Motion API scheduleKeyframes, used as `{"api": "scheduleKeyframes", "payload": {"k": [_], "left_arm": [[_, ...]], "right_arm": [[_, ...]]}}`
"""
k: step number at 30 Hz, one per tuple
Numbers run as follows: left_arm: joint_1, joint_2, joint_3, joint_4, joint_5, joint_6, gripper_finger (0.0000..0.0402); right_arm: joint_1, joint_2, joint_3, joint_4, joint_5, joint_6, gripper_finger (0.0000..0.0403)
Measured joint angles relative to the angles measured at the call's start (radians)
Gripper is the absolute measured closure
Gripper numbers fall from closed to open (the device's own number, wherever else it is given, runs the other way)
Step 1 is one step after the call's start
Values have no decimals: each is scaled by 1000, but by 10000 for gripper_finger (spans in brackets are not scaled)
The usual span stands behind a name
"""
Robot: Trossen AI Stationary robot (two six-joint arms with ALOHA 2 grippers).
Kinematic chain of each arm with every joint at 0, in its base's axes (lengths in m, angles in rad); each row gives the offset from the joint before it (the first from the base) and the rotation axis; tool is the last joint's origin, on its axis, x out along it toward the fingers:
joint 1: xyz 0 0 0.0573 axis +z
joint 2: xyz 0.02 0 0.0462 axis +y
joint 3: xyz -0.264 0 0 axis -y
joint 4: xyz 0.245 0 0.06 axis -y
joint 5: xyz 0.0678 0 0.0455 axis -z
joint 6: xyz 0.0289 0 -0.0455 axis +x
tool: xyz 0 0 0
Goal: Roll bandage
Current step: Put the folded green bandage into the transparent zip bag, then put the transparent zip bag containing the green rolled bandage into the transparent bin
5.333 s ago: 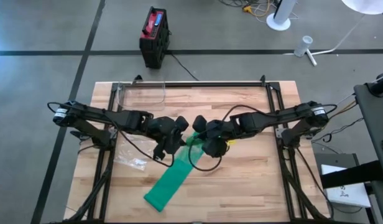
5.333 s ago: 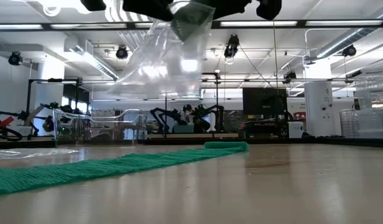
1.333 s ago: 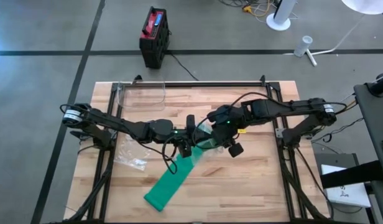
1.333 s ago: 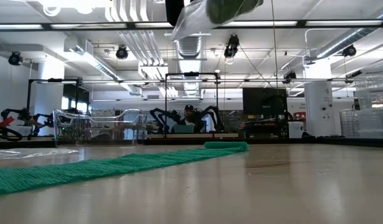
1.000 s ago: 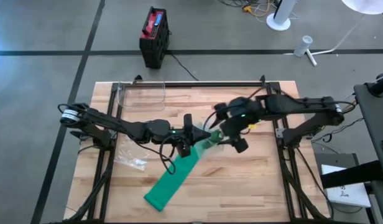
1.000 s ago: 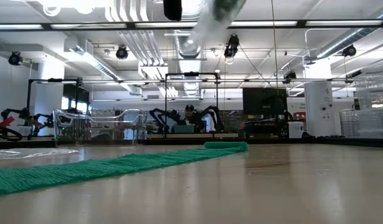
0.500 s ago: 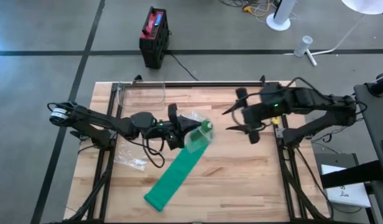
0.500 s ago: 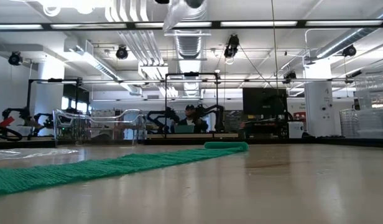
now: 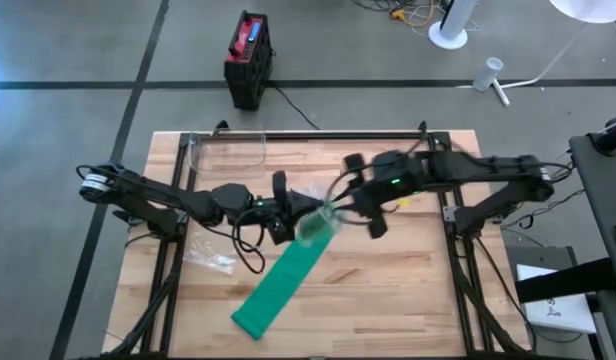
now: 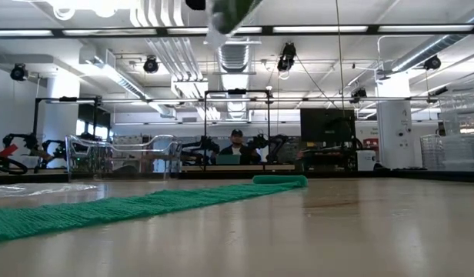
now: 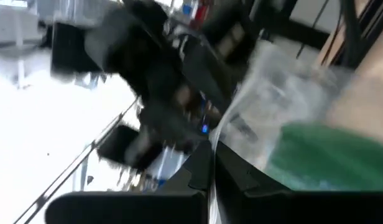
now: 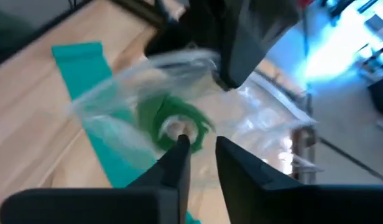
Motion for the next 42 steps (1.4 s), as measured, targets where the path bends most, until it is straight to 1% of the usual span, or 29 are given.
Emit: {"api": "scheduleKeyframes", "payload": {"k": [2, 4, 6, 9, 11, 12, 13, 15, 17, 19, 21, 22, 24, 27, 28, 29, 32, 34, 36, 40, 42], "left_arm": [[18, -28, 0, -40, -44, -14, 402], [51, -61, 2, -99, -85, -92, 401], [99, -100, 11, -189, -89, -223, 401], [176, -160, 27, -286, -91, -405, 401], [233, -186, 44, -335, -117, -522, 401], [259, -195, 62, -387, -150, -587, 401], [288, -205, 86, -465, -191, -645, 401], [360, -210, 173, -706, -267, -795, 401], [446, -200, 282, -986, -281, -983, 402], [536, -166, 401, -1272, -240, -1221, 402], [618, -115, 518, -1537, -135, -1438, 402], [658, -87, 572, -1656, -77, -1514, 402], [715, -31, 672, -1851, 15, -1606, 402], [760, 45, 795, -2055, 83, -1667, 402], [772, 67, 827, -2081, 108, -1670, 402], [783, 84, 849, -2072, 138, -1672, 402], [831, 122, 885, -2073, 264, -1678, 402], [871, 148, 892, -2071, 274, -1678, 402], [917, 165, 873, -2072, 272, -1673, 402], [1012, 188, 799, -2075, 265, -1667, 402], [1049, 195, 753, -2074, 236, -1666, 402]], "right_arm": [[0, -63, 1, -17, 14, 17, 347], [1, -120, 1, -29, 65, 32, 348], [0, -174, 0, -38, 103, 53, 344], [0, -235, -2, -46, 123, 91, 328], [0, -265, -3, -48, 138, 107, 314], [0, -278, -5, -48, 138, 117, 307], [0, -286, -8, -50, 139, 129, 300], [0, -294, -12, -56, 144, 146, 286], [0, -296, -21, -68, 156, 162, 274], [0, -291, -35, -65, 156, 164, 265], [0, -282, -53, -63, 156, 170, 257], [0, -274, -60, -55, 156, 173, 255], [0, -257, -70, -53, 156, 175, 251], [0, -230, -77, -53, 156, 175, 250], [0, -219, -77, -57, 156, 175, 252], [0, -212, -77, -56, 156, 173, 253], [0, -192, -79, -58, 151, 167, 256], [0, -185, -79, -63, 145, 174, 259], [0, -183, -80, -79, 123, 178, 260], [0, -184, -88, -107, 108, 201, 263], [0, -188, -97, -111, 104, 202, 263]]}}
